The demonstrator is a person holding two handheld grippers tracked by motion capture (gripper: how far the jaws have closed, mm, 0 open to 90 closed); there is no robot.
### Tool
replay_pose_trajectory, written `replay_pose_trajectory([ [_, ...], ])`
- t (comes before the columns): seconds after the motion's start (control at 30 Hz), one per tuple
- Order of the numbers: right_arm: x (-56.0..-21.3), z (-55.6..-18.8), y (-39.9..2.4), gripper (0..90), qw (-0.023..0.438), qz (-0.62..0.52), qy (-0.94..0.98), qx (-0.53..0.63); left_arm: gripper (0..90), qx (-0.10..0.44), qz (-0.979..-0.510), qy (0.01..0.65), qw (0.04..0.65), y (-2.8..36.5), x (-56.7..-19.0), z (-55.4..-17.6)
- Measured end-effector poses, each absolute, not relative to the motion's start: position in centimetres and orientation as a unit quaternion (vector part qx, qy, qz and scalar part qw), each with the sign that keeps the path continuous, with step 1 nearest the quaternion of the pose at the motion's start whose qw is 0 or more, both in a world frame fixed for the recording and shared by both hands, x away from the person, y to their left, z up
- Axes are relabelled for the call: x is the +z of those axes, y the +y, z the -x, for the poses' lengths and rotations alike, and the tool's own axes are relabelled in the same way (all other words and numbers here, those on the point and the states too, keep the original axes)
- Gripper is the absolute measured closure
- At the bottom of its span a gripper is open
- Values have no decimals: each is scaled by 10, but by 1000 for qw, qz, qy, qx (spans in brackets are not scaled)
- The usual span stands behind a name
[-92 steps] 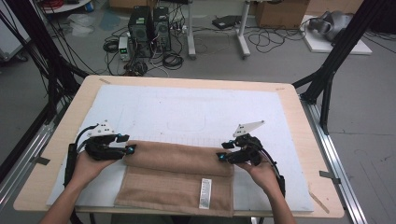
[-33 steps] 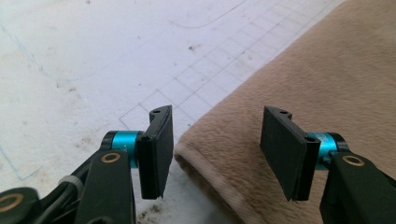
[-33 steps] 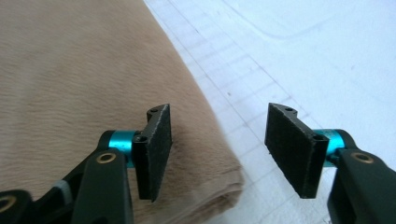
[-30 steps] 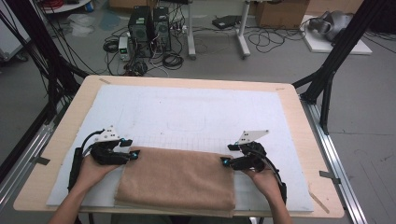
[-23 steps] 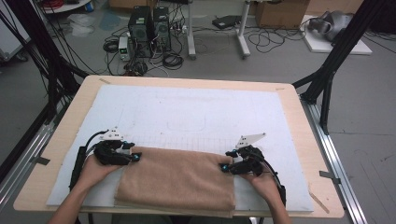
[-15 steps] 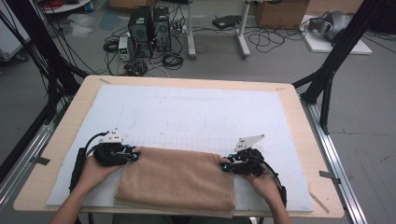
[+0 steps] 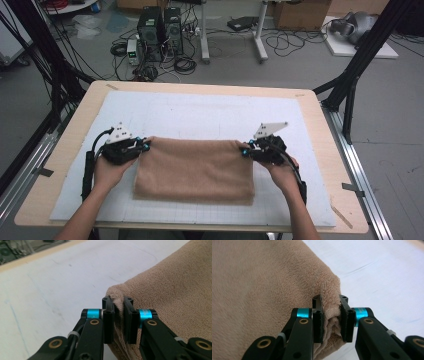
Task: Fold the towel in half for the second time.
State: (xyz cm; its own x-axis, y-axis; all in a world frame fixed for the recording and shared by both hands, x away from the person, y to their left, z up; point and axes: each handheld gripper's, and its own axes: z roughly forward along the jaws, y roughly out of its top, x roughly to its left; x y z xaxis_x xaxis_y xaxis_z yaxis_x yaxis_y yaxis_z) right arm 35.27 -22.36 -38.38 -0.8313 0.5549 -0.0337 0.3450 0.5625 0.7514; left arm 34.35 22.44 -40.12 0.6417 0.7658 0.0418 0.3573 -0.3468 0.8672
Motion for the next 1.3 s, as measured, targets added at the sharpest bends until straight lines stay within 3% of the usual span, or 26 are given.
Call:
replay_pose_trajectory([
  [0.23,-367,-404,-223,760,156,-281,863,390,806,252,-772,379,444,215,-382,-392],
  [0.3,-365,-415,-223,660,163,-291,857,393,773,261,-775,385,428,214,-381,-402],
  [0.33,-366,-420,-223,564,163,-306,853,390,695,261,-776,395,417,214,-383,-405],
  [0.37,-368,-423,-224,529,155,-319,849,392,620,253,-776,402,414,216,-385,-407],
  [0.43,-371,-422,-226,485,148,-328,847,392,576,240,-784,403,407,219,-390,-404],
  [0.63,-384,-396,-226,509,133,-312,851,401,570,225,-785,389,427,227,-398,-377],
  [0.77,-394,-379,-224,573,121,-297,860,398,573,218,-793,371,431,228,-402,-359],
  [0.87,-404,-368,-222,630,108,-284,867,394,662,208,-806,355,425,228,-409,-347],
  [0.97,-413,-358,-221,689,97,-279,871,393,674,200,-809,349,429,229,-416,-338],
  [1.3,-437,-341,-222,722,85,-291,865,399,676,185,-830,341,401,225,-437,-323],
])
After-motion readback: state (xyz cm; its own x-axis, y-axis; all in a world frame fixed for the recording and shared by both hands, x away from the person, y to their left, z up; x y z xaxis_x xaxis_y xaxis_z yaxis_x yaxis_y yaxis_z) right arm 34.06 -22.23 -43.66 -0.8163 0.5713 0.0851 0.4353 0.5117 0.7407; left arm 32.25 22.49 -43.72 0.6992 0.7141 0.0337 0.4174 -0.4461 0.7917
